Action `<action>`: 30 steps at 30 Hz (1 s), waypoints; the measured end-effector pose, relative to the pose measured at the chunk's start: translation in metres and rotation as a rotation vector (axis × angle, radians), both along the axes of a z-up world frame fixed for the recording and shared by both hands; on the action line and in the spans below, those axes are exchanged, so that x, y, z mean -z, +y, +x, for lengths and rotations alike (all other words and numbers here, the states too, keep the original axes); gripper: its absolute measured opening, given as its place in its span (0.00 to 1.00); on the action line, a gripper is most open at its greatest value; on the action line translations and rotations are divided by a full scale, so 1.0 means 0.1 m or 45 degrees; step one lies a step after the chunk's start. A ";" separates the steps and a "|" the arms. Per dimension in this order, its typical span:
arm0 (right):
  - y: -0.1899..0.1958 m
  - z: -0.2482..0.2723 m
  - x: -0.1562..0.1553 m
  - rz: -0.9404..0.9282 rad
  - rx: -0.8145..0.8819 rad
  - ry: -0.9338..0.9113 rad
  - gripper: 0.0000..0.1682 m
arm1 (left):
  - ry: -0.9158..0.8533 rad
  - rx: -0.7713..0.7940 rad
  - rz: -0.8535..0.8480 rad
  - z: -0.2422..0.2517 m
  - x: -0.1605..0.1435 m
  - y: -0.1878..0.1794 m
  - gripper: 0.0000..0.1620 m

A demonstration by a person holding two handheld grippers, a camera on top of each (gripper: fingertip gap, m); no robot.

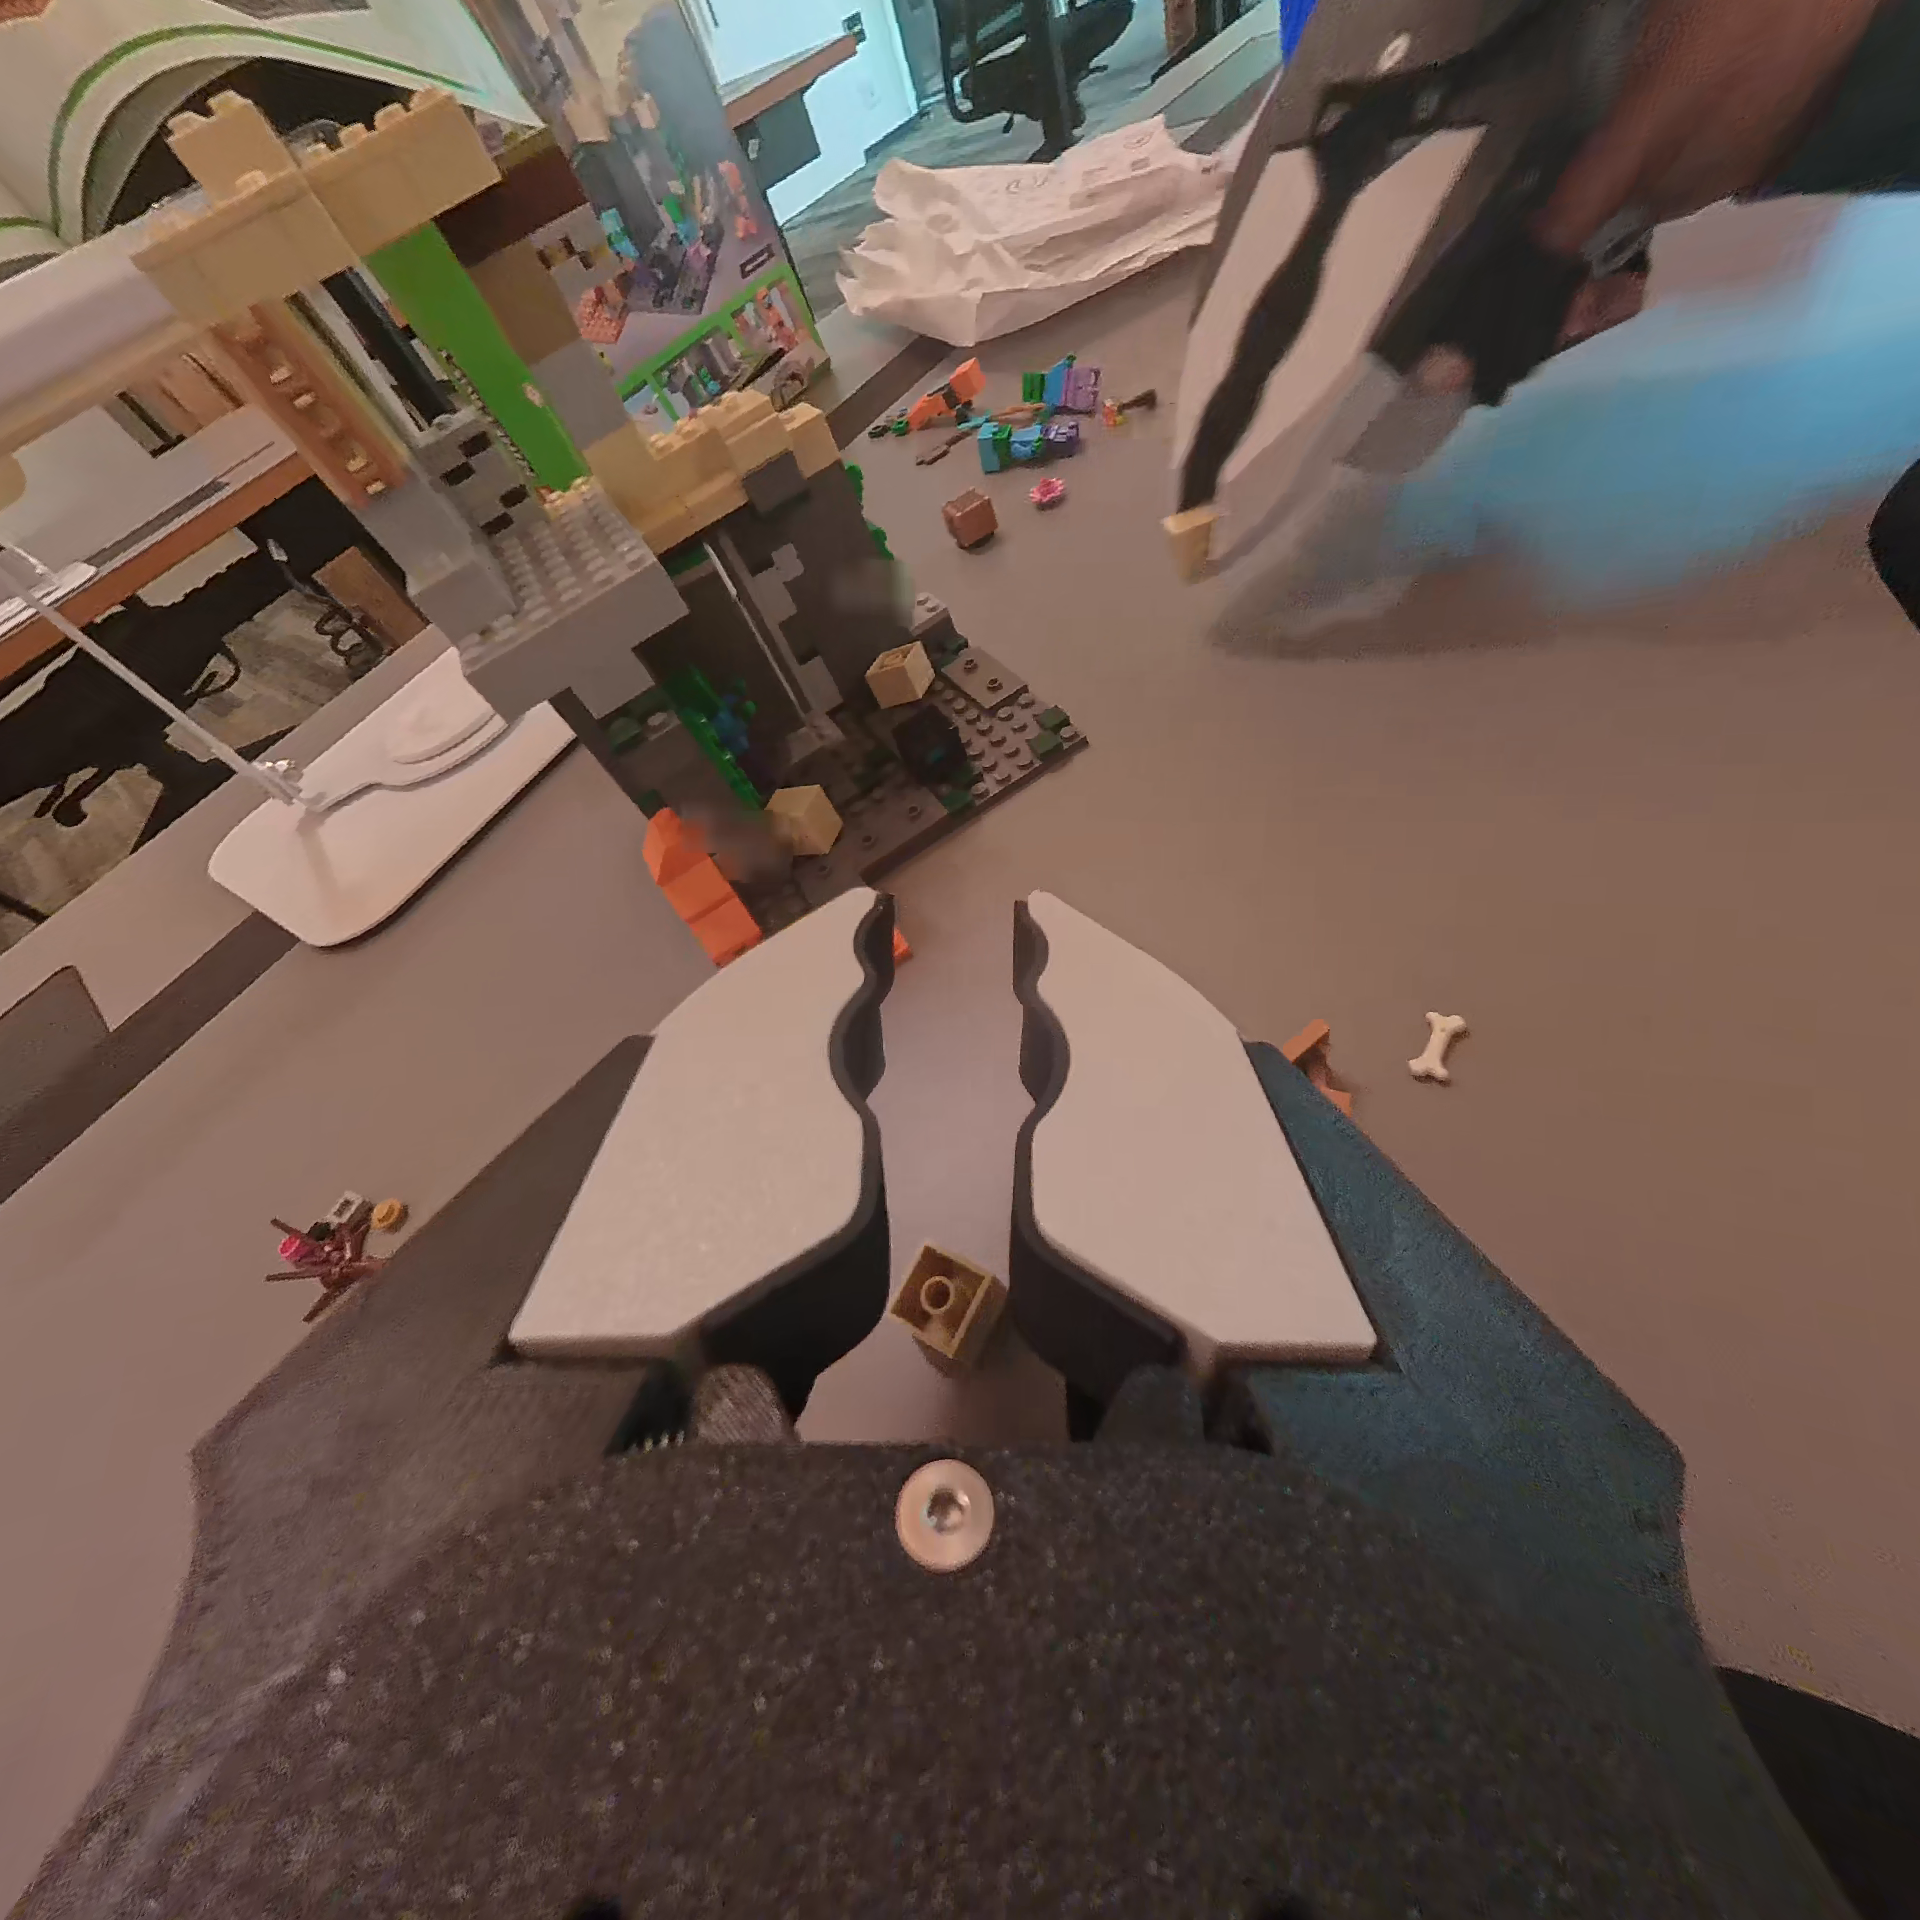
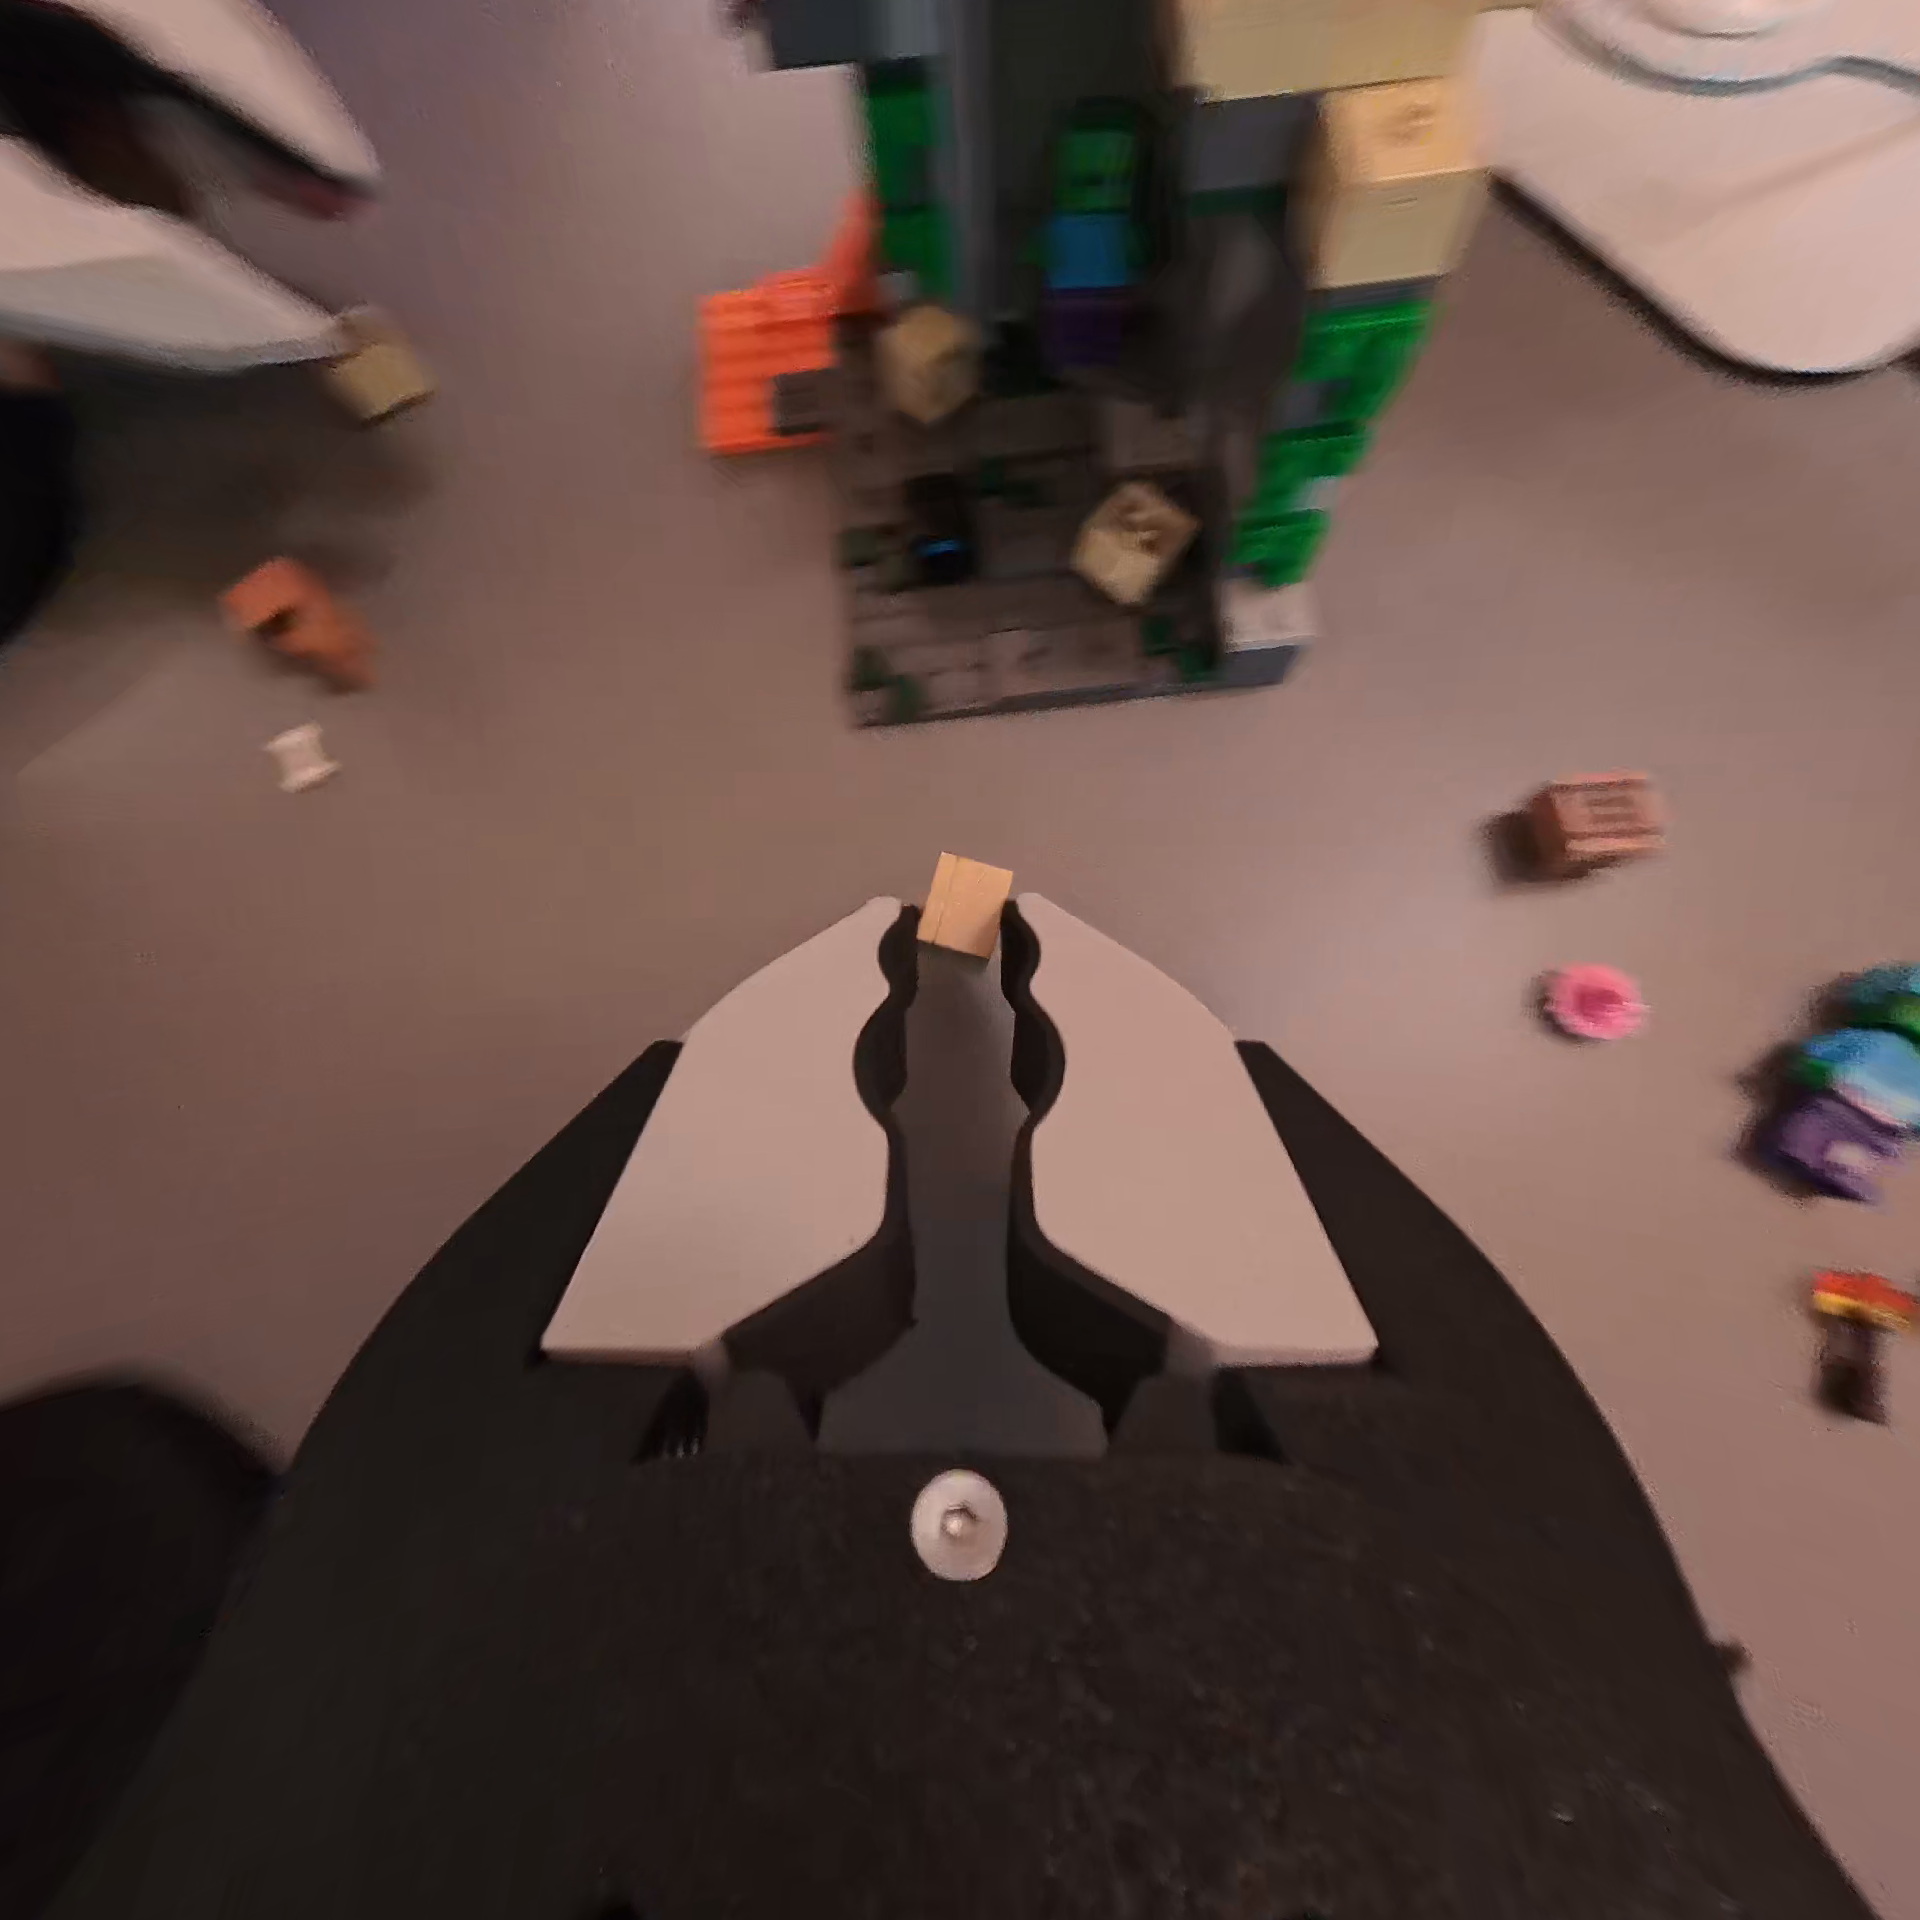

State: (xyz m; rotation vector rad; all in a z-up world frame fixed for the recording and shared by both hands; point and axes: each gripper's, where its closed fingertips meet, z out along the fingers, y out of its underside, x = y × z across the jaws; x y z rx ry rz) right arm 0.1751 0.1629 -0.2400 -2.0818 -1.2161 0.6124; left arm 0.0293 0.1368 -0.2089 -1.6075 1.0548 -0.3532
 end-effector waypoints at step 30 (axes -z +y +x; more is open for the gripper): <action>0.86 -0.56 0.13 0.543 0.046 -0.361 0.11 | 0.056 0.028 -0.013 0.03 0.08 -0.03 0.12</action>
